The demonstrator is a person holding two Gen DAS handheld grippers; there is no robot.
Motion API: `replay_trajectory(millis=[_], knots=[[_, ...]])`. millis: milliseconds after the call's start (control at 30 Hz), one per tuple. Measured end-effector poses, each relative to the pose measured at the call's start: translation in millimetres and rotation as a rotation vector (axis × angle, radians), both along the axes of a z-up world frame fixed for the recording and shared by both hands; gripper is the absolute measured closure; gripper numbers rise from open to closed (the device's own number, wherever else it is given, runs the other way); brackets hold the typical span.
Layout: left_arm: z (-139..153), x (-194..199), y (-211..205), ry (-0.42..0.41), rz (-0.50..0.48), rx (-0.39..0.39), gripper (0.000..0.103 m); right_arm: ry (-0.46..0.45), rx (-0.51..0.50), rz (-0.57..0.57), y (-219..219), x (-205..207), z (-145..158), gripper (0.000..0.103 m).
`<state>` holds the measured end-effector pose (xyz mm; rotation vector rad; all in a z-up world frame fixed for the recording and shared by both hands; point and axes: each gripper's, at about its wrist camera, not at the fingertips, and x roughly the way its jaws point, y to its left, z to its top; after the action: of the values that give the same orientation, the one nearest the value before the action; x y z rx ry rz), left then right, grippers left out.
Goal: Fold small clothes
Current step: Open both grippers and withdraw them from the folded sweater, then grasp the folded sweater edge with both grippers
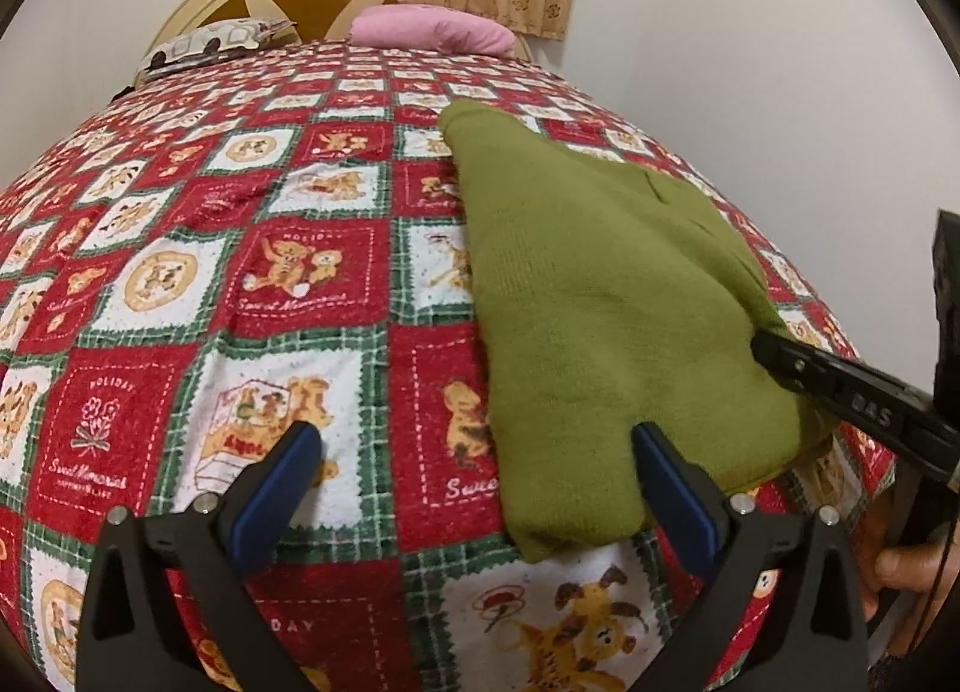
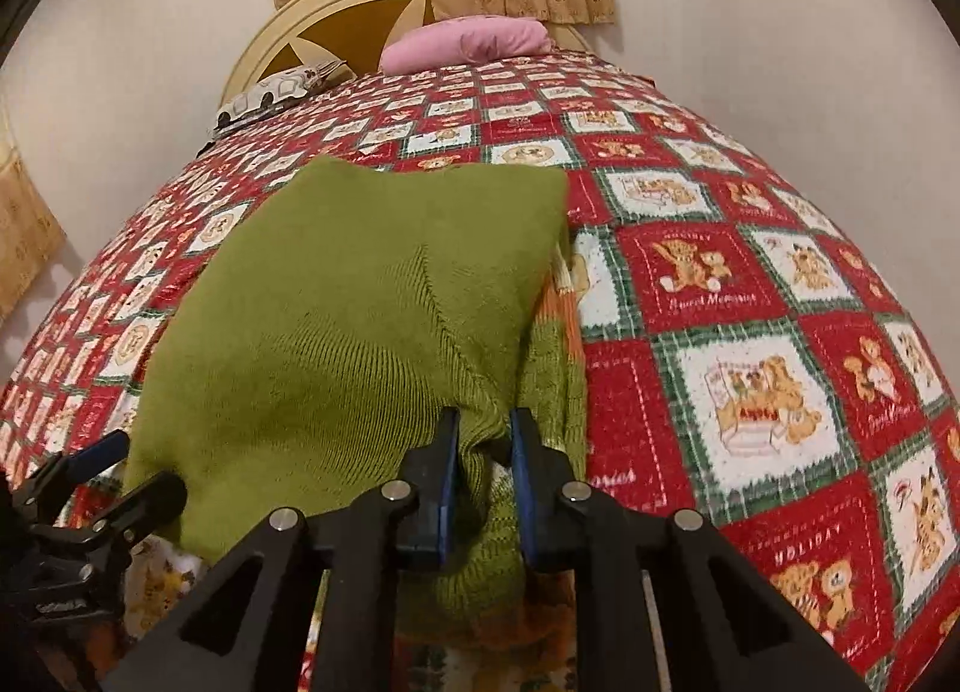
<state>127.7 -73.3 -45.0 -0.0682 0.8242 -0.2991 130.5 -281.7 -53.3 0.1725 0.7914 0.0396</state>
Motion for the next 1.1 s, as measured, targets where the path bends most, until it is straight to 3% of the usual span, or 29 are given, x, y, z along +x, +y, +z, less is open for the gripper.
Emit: replay_trajectory(millis=[167, 367, 567, 667, 733, 833, 1000, 1033, 1067, 1100], knots=[[-1, 1, 2, 0.006, 0.005, -0.010, 0.000, 0.004, 0.061, 0.018, -4, -28, 5, 0.081], [1, -1, 3, -0.003, 0.011, -0.005, 0.000, -0.102, -0.030, -0.015, 2, -54, 33, 0.079], [13, -5, 1, -0.041, 0.000, 0.013, 0.000, -0.137, 0.001, 0.059, 21, -24, 46, 0.079], [33, 5, 3, -0.088, 0.002, 0.033, 0.001, -0.107, -0.022, 0.108, 33, -3, 38, 0.079], [46, 18, 5, -0.113, 0.017, 0.047, 0.001, -0.038, -0.034, 0.103, 30, 11, 23, 0.082], [55, 39, 5, -0.121, 0.020, 0.047, 0.001, -0.009, 0.067, 0.098, 9, 12, 9, 0.083], [46, 66, 6, -0.072, 0.016, -0.018, 0.001, -0.055, 0.198, 0.098, -15, -5, 23, 0.080], [44, 71, 5, -0.054, 0.012, -0.034, 0.001, -0.069, 0.213, 0.086, -20, -6, 27, 0.073], [43, 73, 3, -0.047, 0.009, -0.042, 0.001, -0.093, 0.223, 0.055, -29, -6, 32, 0.051], [43, 77, 0, -0.043, 0.005, -0.048, 0.001, -0.112, 0.236, 0.035, -33, -1, 36, 0.039]])
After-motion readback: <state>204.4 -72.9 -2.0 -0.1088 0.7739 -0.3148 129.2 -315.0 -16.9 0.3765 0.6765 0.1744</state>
